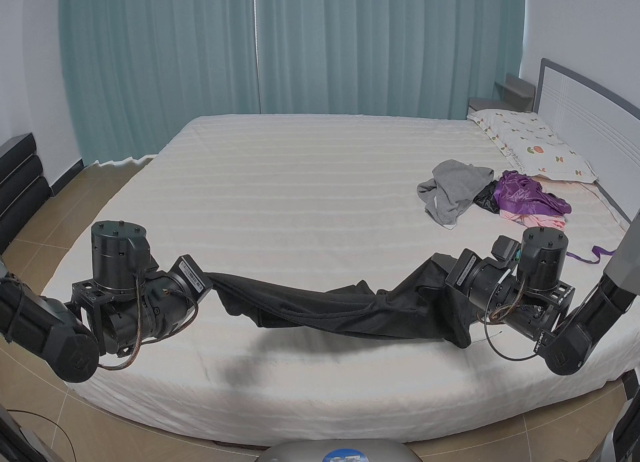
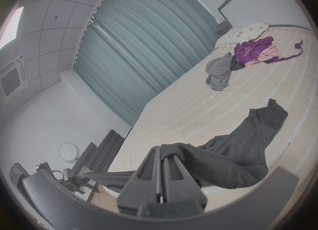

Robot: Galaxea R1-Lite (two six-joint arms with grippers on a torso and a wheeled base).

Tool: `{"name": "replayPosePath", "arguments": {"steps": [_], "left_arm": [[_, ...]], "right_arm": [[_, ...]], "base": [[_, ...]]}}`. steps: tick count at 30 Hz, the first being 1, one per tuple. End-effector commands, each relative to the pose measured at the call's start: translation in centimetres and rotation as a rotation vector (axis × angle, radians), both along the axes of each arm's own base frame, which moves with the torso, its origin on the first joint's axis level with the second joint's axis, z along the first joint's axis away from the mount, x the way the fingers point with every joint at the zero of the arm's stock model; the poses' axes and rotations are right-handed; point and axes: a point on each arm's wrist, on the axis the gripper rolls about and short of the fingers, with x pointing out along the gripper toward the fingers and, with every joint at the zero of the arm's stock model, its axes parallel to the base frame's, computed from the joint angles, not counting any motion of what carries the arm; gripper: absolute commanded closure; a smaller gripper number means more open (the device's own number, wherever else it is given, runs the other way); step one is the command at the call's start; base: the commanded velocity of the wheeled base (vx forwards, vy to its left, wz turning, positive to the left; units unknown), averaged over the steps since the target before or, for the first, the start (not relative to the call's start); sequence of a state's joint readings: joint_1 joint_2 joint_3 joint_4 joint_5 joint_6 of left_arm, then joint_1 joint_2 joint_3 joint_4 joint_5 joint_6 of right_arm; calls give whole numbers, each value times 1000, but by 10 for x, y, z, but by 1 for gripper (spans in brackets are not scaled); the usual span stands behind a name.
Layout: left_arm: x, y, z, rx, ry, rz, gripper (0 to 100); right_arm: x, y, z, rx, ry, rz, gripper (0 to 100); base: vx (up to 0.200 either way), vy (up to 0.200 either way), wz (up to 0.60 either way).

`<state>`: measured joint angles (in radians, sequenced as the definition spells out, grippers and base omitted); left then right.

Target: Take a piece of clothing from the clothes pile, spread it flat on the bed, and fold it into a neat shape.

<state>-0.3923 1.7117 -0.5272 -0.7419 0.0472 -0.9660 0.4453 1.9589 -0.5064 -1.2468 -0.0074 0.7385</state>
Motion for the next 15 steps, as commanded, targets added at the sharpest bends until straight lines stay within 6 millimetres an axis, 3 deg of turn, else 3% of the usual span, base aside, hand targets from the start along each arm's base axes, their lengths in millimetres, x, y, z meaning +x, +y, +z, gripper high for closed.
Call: {"name": "replayPosePath", "arguments": {"steps": [1, 4, 8, 15], "left_arm": [[-2, -1, -2, 2, 6, -4, 100], [-2, -1, 0, 0, 2, -4, 100], [-6, -3, 1, 0, -1, -10, 100], [-26, -6, 5, 23, -23, -14, 100]], "right_arm": [[0, 1, 0, -7, -4, 4, 100], [-3, -1, -1, -13, 4, 4, 100], [-13, -5, 0, -15, 5, 6, 100], [-48, -10, 25, 13, -55, 45, 100]], "base": [[0, 0, 0], [0, 0, 0], [-200, 0, 0], [-200, 0, 0]]}}
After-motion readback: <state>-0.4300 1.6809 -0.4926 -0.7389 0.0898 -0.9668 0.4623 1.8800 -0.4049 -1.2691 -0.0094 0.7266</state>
